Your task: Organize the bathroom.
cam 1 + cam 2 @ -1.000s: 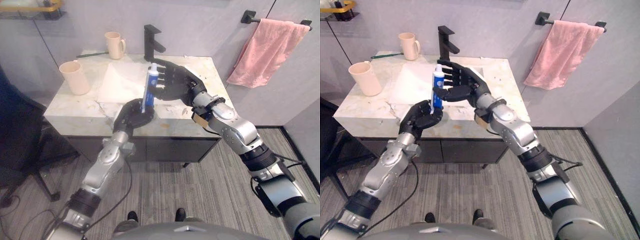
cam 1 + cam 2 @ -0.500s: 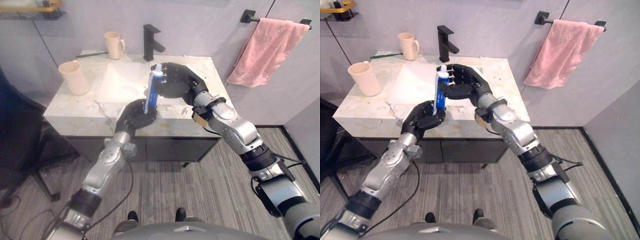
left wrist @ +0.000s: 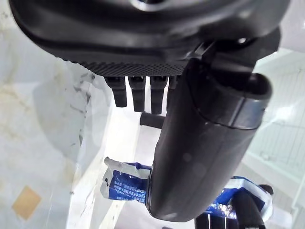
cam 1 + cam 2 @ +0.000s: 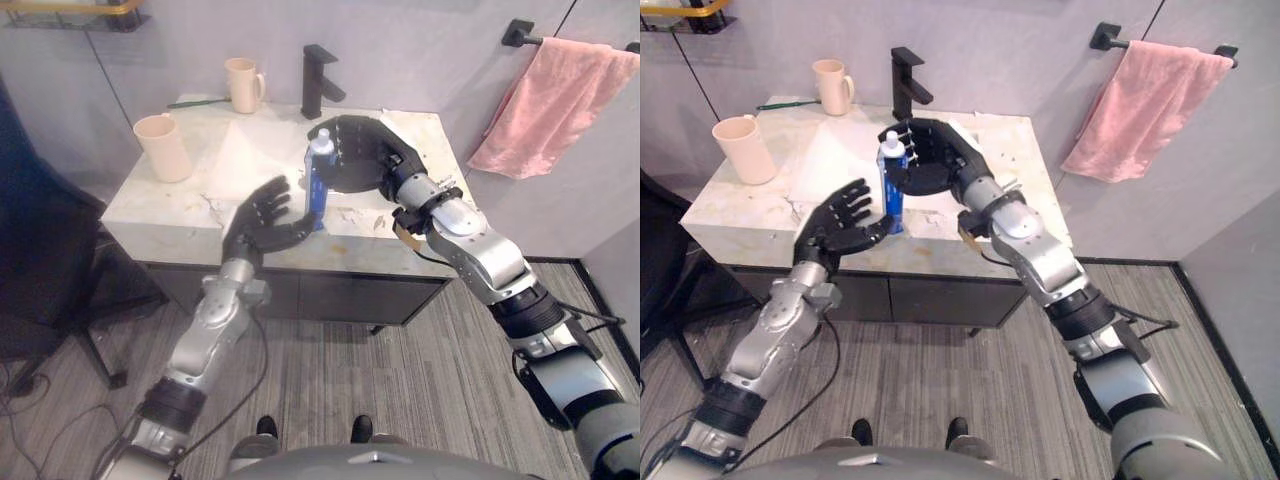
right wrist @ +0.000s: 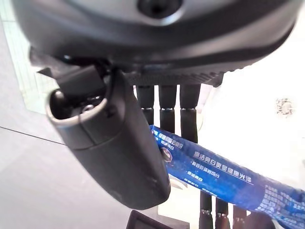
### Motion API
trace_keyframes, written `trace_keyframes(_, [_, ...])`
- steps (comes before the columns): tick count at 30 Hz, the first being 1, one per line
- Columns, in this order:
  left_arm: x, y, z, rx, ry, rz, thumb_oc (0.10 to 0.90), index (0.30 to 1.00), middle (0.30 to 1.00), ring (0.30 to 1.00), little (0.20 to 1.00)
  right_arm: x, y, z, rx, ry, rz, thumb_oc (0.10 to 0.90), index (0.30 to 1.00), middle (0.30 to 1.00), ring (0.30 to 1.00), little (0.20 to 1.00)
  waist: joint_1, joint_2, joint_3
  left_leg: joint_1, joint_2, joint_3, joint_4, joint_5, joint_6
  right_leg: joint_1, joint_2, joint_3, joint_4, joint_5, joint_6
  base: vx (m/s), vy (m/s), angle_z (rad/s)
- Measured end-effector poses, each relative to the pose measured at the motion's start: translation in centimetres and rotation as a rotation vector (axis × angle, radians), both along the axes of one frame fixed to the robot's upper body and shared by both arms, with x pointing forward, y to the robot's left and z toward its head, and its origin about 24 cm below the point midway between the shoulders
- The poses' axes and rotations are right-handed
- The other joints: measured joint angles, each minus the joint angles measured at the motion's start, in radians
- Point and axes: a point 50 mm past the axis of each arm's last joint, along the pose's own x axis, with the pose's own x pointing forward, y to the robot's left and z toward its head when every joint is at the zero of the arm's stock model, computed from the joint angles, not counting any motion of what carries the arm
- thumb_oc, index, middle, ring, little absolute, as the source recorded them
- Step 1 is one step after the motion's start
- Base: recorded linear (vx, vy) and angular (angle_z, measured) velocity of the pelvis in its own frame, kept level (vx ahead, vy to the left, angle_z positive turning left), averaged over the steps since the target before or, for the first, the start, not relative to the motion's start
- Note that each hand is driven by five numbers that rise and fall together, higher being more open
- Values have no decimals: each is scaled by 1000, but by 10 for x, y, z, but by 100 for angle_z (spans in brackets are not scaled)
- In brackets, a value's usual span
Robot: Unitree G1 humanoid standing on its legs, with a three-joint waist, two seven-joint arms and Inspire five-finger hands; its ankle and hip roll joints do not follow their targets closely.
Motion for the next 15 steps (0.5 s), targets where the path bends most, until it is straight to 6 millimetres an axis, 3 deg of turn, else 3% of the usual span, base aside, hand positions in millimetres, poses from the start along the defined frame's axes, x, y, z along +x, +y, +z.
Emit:
trace_keyframes(3, [-4, 5, 6, -16, -31, 30, 800, 900, 900, 900, 900, 0, -1, 3, 10, -14, 0, 400, 300, 300, 300, 300, 8, -5, 4, -7, 0, -11, 0, 3, 4, -1, 0, -6, 0, -2, -1, -13, 29, 12])
trace_keyframes(10, [-6, 46, 17, -28, -84, 211, 800, 900, 900, 900, 900, -2, 2, 11, 11, -46, 12, 400, 300, 300, 300, 300, 42, -12, 29, -17, -7, -65, 1, 9, -2, 21, -9, -2, 0, -3, 0, -20, 76, 25])
trace_keyframes(15, [-13, 48, 26, -35, -129, 213, 800, 900, 900, 900, 900, -1, 5, 25, -5, -127, -6, 400, 300, 300, 300, 300, 81, -27, 45, -38, -21, -97, 1, 12, 6, 23, -24, -4, 10, -14, 6, -27, 60, 24])
